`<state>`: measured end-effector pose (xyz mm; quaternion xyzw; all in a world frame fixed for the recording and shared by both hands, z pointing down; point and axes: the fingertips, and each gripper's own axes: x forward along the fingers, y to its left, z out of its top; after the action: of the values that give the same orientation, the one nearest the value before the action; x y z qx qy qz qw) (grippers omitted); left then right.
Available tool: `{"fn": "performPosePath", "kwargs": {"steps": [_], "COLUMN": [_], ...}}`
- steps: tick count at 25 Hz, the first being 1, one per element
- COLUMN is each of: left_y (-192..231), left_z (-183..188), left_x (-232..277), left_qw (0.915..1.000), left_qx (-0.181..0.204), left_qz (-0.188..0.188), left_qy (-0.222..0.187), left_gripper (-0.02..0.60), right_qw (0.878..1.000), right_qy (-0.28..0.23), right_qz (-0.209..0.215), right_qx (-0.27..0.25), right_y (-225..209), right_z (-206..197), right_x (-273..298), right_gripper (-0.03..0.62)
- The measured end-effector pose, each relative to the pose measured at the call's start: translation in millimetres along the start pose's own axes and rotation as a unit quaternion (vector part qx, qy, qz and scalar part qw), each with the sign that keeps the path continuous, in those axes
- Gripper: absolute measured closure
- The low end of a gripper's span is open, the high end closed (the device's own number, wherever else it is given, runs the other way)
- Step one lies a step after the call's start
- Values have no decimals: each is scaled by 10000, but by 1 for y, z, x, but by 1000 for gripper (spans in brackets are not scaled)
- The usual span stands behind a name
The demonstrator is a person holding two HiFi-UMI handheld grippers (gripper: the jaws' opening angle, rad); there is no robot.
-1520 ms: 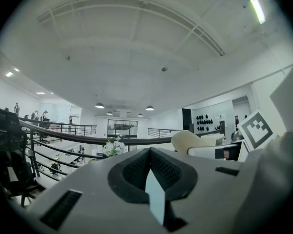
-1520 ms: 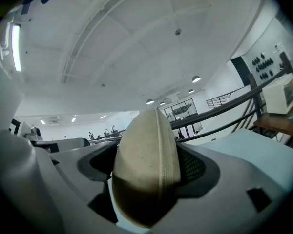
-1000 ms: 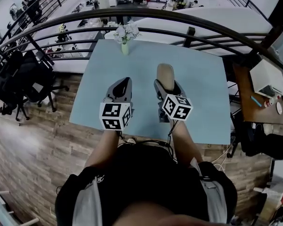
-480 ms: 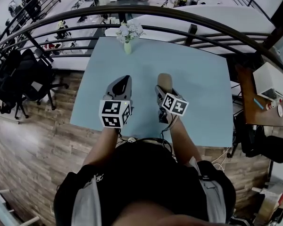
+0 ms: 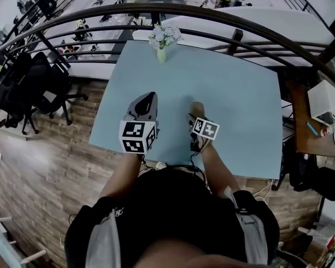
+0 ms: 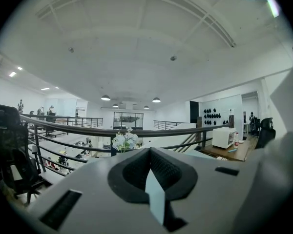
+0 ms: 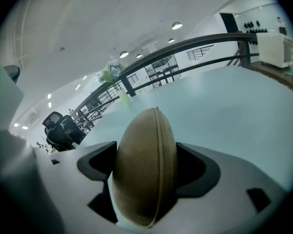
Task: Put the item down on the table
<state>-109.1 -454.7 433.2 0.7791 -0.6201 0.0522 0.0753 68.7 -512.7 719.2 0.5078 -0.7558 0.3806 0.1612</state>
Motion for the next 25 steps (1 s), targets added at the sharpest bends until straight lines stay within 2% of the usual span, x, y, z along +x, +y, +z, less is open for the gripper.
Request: {"fn": "performPosePath", "kwargs": {"steps": [7, 15, 21, 25], "left_y": [13, 22, 24, 23], "left_z": [-3, -7, -6, -4], "left_x": [-3, -3, -4, -4], "left_qw": [10000, 9999, 9999, 9998], "left_qx": [-29, -86, -140, -159], "left_qz": [75, 94, 80, 74], "left_qy": [52, 74, 50, 4], "left_gripper": [568, 568, 568, 568], "right_qw": [9986, 9971, 9978, 9972], "right_qy": [437, 667, 387, -83], "right_qz": [90, 60, -488, -577], "right_qx": [269, 351, -242, -459], "right_y": [-4, -7, -17, -15], "right_z": [-30, -47, -36, -12], "right_x": [19, 29, 27, 12], "right_gripper": [214, 208, 195, 194]}}
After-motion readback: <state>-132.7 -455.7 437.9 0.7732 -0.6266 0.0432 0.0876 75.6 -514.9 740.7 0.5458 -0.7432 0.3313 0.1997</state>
